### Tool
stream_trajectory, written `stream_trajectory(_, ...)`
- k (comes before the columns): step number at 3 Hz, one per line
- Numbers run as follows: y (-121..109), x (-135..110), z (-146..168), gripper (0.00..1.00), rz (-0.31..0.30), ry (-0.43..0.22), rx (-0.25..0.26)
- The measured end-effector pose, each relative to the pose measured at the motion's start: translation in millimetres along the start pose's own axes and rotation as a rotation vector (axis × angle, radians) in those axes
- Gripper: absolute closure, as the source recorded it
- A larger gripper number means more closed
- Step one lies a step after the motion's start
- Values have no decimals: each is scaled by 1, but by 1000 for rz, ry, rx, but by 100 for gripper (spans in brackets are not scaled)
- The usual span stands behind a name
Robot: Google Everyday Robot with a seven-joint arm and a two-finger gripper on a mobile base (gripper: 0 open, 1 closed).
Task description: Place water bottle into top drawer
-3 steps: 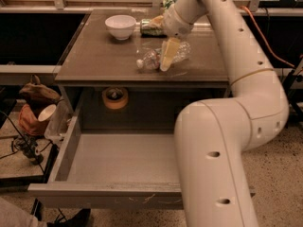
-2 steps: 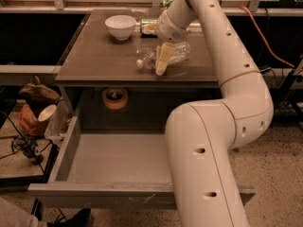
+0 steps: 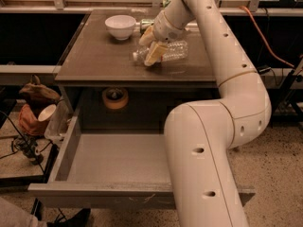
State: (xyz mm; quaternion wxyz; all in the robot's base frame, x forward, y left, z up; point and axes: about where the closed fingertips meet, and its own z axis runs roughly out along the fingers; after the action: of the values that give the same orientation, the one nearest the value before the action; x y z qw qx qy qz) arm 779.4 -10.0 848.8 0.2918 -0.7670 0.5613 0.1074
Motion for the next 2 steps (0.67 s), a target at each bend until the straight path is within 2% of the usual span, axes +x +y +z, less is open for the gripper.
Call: stream_trajectory(2,-10,-4,2,88,-4,-21,43)
